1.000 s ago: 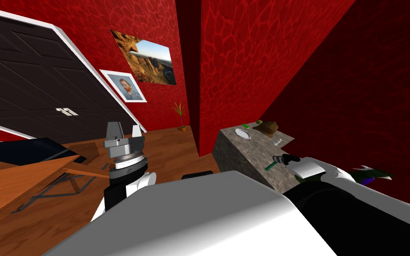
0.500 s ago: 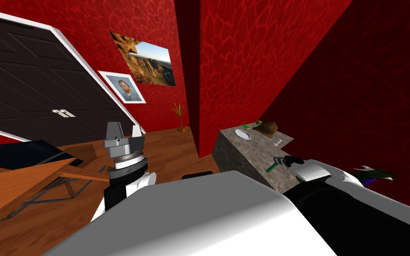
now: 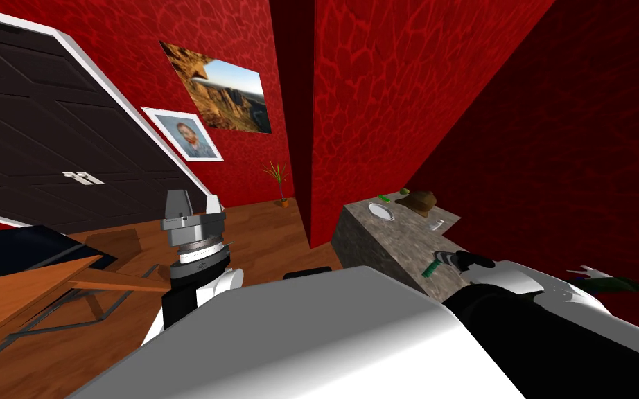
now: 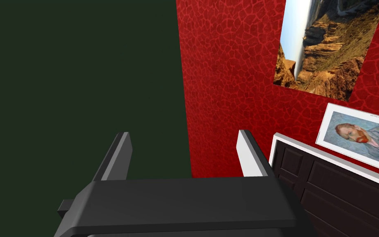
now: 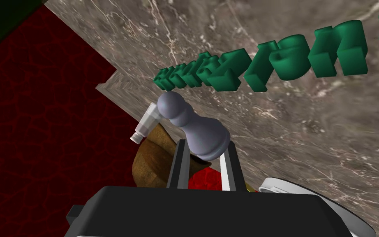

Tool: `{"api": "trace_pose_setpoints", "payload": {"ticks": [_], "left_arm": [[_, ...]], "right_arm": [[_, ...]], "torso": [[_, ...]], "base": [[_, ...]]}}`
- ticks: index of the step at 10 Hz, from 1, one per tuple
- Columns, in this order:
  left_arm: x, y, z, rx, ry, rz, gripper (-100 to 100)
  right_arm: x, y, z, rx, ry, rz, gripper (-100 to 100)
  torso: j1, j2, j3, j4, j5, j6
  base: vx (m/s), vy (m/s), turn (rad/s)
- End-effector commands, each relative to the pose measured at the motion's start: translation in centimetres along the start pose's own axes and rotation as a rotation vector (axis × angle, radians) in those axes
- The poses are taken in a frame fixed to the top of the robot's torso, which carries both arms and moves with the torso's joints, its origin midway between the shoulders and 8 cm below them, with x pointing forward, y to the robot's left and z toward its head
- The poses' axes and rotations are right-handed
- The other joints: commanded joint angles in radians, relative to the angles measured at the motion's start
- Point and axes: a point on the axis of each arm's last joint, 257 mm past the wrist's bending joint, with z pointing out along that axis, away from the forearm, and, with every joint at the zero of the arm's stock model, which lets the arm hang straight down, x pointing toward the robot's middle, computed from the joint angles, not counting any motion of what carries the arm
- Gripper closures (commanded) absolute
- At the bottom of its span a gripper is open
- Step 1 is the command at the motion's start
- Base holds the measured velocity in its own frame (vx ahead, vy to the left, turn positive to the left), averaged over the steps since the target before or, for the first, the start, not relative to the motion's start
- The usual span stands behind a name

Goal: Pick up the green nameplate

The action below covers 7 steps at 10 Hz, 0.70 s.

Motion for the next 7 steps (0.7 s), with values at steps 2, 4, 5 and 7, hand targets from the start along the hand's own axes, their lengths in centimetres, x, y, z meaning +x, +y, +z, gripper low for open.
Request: {"api": "trace_pose_setpoints", "payload": {"ticks": [2,4,5,7], "left_arm": [[0.0,0.0,0.0,0.0,0.0,0.0,0],[0.0,0.0,0.0,0.0,0.0,0.0,0],[0.0,0.0,0.0,0.0,0.0,0.0,0],[0.0,0.0,0.0,0.0,0.0,0.0,0]], "right_arm": [[1.5,-1.2,-1.1,-0.004,-0.011,-0.005,100],[2.3,-1.9,-1.6,-0.002,-0.012,-0.01,100],[2.9,-2.6,-2.2,-0.001,-0.019,-0.013,100],[3.5,-3.5,-2.9,0.003,-0.023,-0.018,100]], "torso": [[0.0,0.0,0.0,0.0,0.0,0.001],[0.001,-0.003,-0.002,-0.001,0.001,0.0],[0.001,-0.003,-0.002,-0.001,0.001,-0.001],[0.002,-0.002,-0.001,0.0,0.001,0.0]], "base": [[0.08,0.014,-0.039],[0.117,0.022,-0.038],[0.083,0.028,-0.008],[0.081,0.027,-0.04]]}}
